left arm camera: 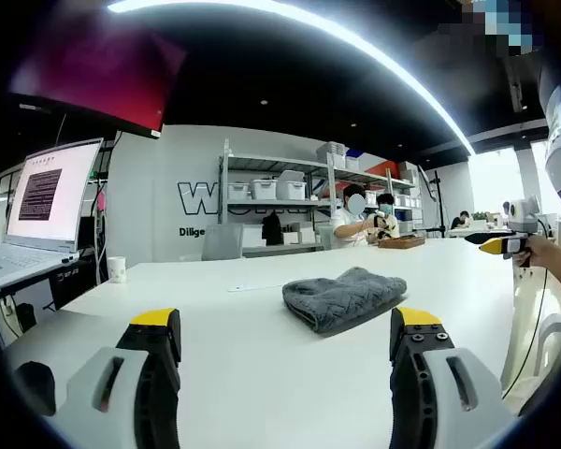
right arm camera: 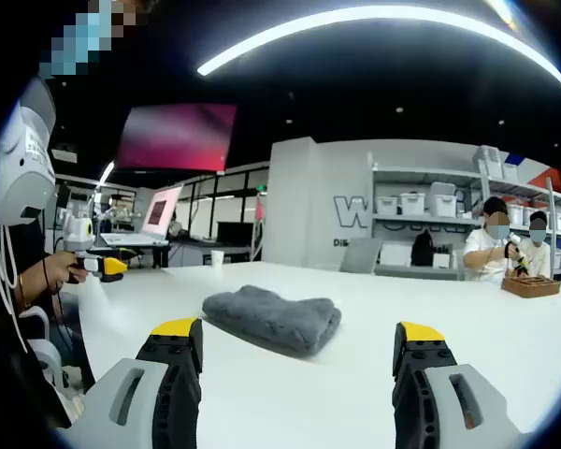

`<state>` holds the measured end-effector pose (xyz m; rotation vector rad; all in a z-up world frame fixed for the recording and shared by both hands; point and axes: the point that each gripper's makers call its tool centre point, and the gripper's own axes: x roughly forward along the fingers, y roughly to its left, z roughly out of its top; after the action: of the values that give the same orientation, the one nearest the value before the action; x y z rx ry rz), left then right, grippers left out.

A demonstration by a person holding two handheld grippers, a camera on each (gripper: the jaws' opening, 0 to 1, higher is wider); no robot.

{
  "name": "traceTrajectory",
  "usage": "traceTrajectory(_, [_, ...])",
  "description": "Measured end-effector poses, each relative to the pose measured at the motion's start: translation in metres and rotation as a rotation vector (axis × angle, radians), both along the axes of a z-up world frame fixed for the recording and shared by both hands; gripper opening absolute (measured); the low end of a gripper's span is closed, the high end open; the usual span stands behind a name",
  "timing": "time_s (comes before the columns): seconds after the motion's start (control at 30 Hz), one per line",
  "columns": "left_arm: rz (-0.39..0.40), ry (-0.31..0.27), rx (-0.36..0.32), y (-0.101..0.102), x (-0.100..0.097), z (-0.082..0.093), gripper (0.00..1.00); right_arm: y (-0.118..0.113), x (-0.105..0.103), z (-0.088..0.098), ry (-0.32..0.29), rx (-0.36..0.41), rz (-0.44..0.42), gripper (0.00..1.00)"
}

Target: Open the folded towel by lifting each exposed corner and separating the folded layers until the towel lies flat within the target outline without major curled edges

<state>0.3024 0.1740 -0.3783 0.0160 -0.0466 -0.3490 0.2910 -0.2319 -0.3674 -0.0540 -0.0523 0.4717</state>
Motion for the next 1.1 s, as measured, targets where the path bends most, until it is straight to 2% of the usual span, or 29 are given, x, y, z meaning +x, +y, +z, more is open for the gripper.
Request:
traceTrajectory(0.63, [-0.013,-0.005,-0.007,-0.0046,-0.0028,0.0041,0.9,-0.0067,-0.0069,-0.0006,-0.002,0.032,-0.011,0.82])
traceTrajectory(1.1, [-0.024,-0.006,-0.017,-0.0073,0.0003,0.007,0.89,-0.0076,-0.0059,-0.0015,0.002,0.023,-0.013,0.82])
